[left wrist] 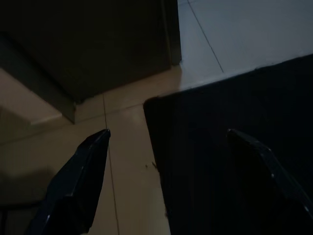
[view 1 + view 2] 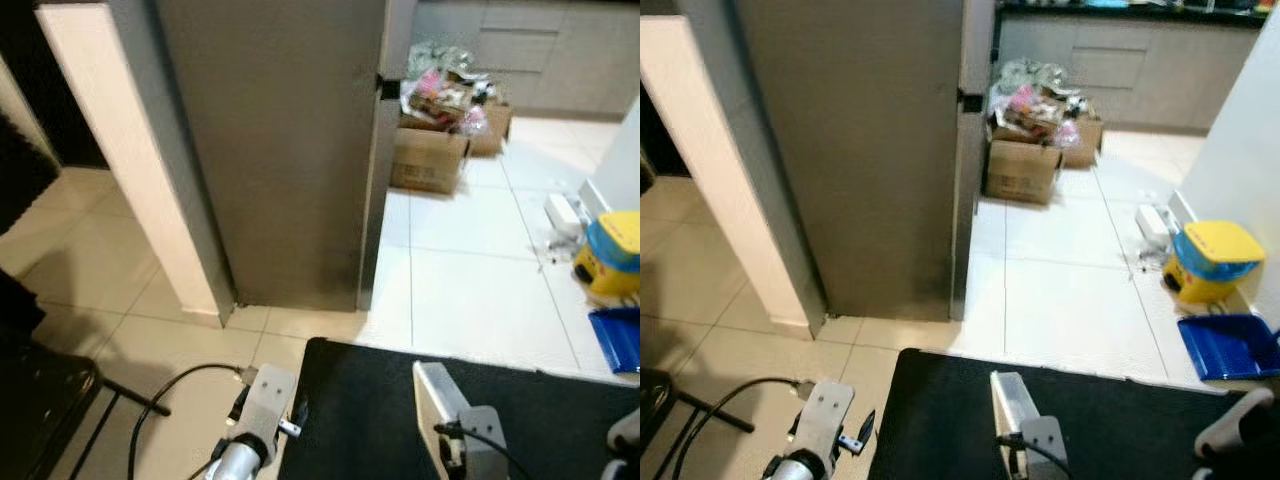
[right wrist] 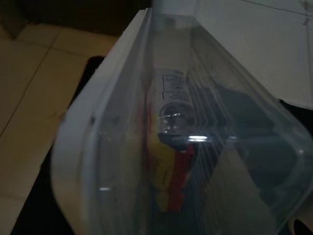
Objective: Restocking fridge
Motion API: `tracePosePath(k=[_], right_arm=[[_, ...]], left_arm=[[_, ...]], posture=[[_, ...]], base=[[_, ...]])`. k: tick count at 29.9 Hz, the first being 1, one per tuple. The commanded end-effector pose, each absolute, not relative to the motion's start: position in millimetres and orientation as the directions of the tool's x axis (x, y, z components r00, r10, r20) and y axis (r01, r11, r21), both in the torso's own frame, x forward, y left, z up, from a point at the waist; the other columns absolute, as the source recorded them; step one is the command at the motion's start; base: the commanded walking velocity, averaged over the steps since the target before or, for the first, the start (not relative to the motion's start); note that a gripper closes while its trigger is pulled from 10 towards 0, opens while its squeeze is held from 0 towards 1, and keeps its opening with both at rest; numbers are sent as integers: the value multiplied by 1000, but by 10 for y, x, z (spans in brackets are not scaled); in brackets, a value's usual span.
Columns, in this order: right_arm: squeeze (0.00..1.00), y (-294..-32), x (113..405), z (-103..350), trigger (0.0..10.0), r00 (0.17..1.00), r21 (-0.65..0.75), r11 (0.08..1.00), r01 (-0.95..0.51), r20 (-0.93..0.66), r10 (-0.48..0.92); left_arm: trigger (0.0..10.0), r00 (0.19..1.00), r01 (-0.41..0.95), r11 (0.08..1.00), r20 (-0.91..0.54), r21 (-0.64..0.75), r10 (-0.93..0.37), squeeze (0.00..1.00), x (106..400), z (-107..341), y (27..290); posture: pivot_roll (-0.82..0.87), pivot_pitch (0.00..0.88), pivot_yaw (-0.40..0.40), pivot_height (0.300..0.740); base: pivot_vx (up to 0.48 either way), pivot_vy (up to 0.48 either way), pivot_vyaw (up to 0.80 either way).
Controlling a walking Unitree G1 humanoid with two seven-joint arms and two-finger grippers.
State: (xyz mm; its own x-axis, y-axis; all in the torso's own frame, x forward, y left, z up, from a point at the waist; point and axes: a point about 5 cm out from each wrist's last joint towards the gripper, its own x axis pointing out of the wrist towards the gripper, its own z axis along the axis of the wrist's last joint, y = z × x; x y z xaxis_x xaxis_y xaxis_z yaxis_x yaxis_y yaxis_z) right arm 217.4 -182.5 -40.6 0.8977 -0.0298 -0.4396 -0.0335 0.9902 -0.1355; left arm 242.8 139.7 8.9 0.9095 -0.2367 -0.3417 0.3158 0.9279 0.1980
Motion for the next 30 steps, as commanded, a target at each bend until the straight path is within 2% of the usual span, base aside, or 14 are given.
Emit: tracePosePath(k=[1,18,30], right_arm=[[0,-1874,2187,-379,10000,906,-143,990,-10,-420,-51],[0,-1882,2202,-373,10000,907,-150,989,-10,-417,-54],[0,-1879,2203,-373,10000,908,-154,988,-13,-416,-53]], left_arm=[[10000,904,326,924,-352,198,-243,0,2400,58,1388],[10000,903,332,921,-352,203,-247,0,2402,50,1387],[10000,903,331,921,-353,205,-246,0,2407,46,1390]], posture=[[-76,88,21,740],[-83,78,22,740],[-83,80,24,740]], base=[[465,0,-581],[465,0,-529],[461,0,0]])
